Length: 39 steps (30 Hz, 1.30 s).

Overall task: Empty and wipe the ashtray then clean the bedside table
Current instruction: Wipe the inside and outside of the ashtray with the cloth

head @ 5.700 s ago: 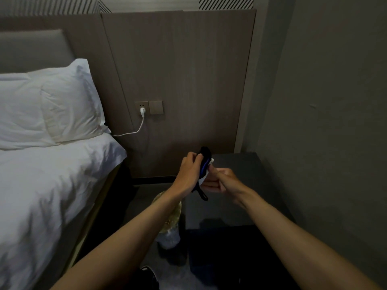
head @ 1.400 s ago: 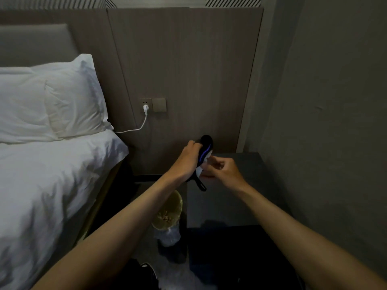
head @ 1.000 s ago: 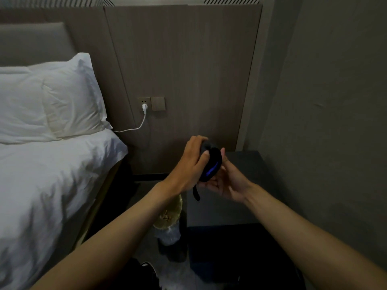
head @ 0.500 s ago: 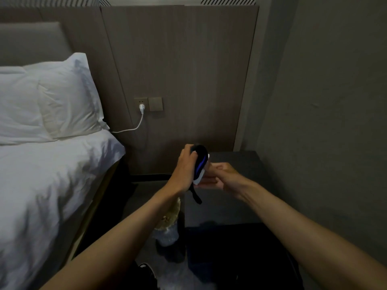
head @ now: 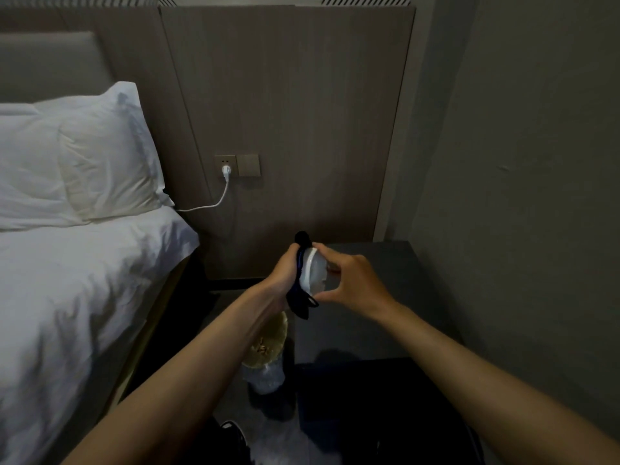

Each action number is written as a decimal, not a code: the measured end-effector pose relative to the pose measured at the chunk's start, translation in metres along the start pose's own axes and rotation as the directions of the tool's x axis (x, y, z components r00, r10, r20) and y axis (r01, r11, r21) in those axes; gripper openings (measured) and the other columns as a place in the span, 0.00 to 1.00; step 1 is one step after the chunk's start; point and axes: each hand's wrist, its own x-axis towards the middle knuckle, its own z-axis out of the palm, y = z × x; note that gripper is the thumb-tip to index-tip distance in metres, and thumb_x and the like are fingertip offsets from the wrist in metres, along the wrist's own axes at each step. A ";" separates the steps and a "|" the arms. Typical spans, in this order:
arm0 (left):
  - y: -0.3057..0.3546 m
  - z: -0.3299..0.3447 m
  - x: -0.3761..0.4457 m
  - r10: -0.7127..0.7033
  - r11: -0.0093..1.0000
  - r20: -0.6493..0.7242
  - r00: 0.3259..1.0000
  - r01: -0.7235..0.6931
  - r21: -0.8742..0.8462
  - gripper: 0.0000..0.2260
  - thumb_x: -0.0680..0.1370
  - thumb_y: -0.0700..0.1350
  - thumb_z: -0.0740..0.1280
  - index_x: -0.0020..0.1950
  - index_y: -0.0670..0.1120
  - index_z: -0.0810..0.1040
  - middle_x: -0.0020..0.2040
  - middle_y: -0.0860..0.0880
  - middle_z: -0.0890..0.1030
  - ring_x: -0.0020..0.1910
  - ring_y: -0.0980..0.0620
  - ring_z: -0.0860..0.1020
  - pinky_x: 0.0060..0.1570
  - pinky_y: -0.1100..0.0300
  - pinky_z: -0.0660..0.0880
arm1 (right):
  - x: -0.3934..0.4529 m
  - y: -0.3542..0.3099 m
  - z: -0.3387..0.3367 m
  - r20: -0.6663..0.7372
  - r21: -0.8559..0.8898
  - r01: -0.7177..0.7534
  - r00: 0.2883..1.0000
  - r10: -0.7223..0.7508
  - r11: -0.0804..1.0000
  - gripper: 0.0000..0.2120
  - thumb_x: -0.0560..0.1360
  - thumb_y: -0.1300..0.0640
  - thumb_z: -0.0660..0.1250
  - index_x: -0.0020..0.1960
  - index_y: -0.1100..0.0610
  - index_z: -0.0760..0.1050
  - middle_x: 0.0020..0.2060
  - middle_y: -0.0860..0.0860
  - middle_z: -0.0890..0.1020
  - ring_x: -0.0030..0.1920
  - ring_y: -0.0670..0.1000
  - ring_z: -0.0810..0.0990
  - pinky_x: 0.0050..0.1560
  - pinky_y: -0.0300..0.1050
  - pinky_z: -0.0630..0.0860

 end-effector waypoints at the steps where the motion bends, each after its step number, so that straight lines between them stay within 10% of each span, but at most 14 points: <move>1: 0.000 0.001 -0.001 -0.029 0.999 -0.017 0.999 0.028 -0.026 0.20 0.85 0.56 0.52 0.52 0.42 0.76 0.43 0.44 0.79 0.41 0.48 0.78 0.43 0.56 0.77 | -0.001 0.003 0.002 0.000 0.002 -0.003 1.000 0.003 1.000 0.51 0.62 0.52 0.84 0.79 0.52 0.61 0.70 0.52 0.76 0.65 0.50 0.78 0.65 0.45 0.77; 5: -0.009 0.006 -0.004 -0.010 0.987 0.036 0.999 0.015 -0.158 0.20 0.85 0.56 0.55 0.61 0.42 0.77 0.45 0.43 0.80 0.42 0.47 0.79 0.43 0.54 0.77 | 0.000 0.008 0.004 0.038 0.096 -0.049 0.998 0.045 0.994 0.51 0.63 0.55 0.84 0.79 0.54 0.61 0.67 0.53 0.79 0.64 0.47 0.79 0.64 0.40 0.76; 10: -0.014 0.008 -0.004 0.134 0.984 0.068 0.989 -0.124 -0.129 0.20 0.86 0.54 0.52 0.49 0.45 0.79 0.42 0.45 0.83 0.41 0.51 0.81 0.42 0.58 0.78 | 0.003 0.008 -0.008 0.113 0.308 -0.172 0.983 0.143 0.936 0.46 0.61 0.51 0.84 0.75 0.54 0.69 0.62 0.47 0.82 0.60 0.41 0.81 0.59 0.41 0.80; 15: -0.008 0.009 -0.020 0.246 0.969 0.192 0.950 -0.240 -0.057 0.20 0.86 0.56 0.48 0.67 0.50 0.73 0.61 0.43 0.80 0.49 0.55 0.82 0.50 0.58 0.80 | -0.004 -0.007 -0.021 0.284 0.591 -0.359 0.931 0.230 0.722 0.13 0.74 0.53 0.74 0.58 0.54 0.81 0.51 0.52 0.87 0.53 0.50 0.86 0.55 0.50 0.83; 19: -0.013 0.009 -0.025 0.511 0.841 0.232 0.828 -0.537 0.067 0.25 0.85 0.60 0.48 0.81 0.54 0.58 0.82 0.54 0.57 0.78 0.59 0.61 0.77 0.59 0.60 | -0.002 -0.013 -0.030 0.508 0.665 -0.565 0.821 0.260 0.488 0.28 0.72 0.39 0.67 0.57 0.63 0.81 0.54 0.62 0.85 0.56 0.59 0.85 0.60 0.53 0.81; 24: -0.016 0.002 -0.027 0.669 0.624 0.338 0.662 -0.747 0.228 0.25 0.85 0.54 0.48 0.83 0.56 0.51 0.83 0.60 0.48 0.80 0.62 0.42 0.78 0.48 0.50 | -0.006 -0.012 -0.036 0.645 0.700 -0.676 0.737 0.202 0.230 0.32 0.76 0.39 0.63 0.65 0.65 0.76 0.61 0.67 0.80 0.64 0.65 0.79 0.70 0.58 0.71; 27: -0.014 0.003 -0.027 0.707 0.572 0.348 0.616 -0.787 0.231 0.25 0.85 0.53 0.48 0.82 0.57 0.50 0.83 0.60 0.48 0.81 0.60 0.42 0.79 0.42 0.47 | -0.004 -0.012 -0.035 0.620 0.700 -0.649 0.760 0.195 0.299 0.30 0.74 0.40 0.63 0.60 0.65 0.78 0.57 0.66 0.83 0.60 0.63 0.81 0.68 0.58 0.74; 31: -0.013 0.004 -0.017 0.594 0.746 0.272 0.757 -0.645 0.166 0.27 0.79 0.70 0.50 0.78 0.69 0.52 0.82 0.61 0.50 0.81 0.58 0.46 0.80 0.42 0.48 | 0.003 -0.013 -0.032 0.521 0.696 -0.552 0.828 0.205 0.459 0.21 0.69 0.48 0.74 0.54 0.62 0.82 0.53 0.61 0.85 0.57 0.59 0.84 0.67 0.61 0.74; 34: -0.008 0.006 -0.019 0.491 0.861 0.212 0.845 -0.508 0.028 0.25 0.84 0.62 0.48 0.80 0.58 0.56 0.79 0.60 0.61 0.78 0.60 0.60 0.78 0.52 0.59 | 0.005 -0.014 -0.034 0.358 0.608 -0.370 0.917 0.174 0.703 0.17 0.72 0.59 0.76 0.61 0.58 0.81 0.54 0.51 0.86 0.57 0.48 0.84 0.56 0.45 0.81; 36: -0.004 0.009 -0.023 0.414 0.910 0.122 0.902 -0.410 -0.057 0.18 0.87 0.54 0.46 0.67 0.56 0.74 0.59 0.63 0.82 0.58 0.65 0.79 0.58 0.67 0.76 | 0.007 -0.018 -0.035 0.261 0.510 -0.231 0.959 0.107 0.829 0.24 0.70 0.61 0.78 0.65 0.54 0.79 0.56 0.46 0.85 0.59 0.43 0.82 0.56 0.43 0.80; 39: -0.003 0.008 -0.015 0.305 0.939 0.060 0.951 -0.289 -0.188 0.23 0.86 0.54 0.50 0.47 0.55 0.84 0.41 0.54 0.86 0.46 0.54 0.81 0.48 0.60 0.77 | 0.009 -0.018 -0.032 0.189 0.389 -0.151 0.979 0.081 0.909 0.40 0.62 0.55 0.83 0.72 0.53 0.73 0.61 0.45 0.83 0.63 0.42 0.79 0.64 0.47 0.77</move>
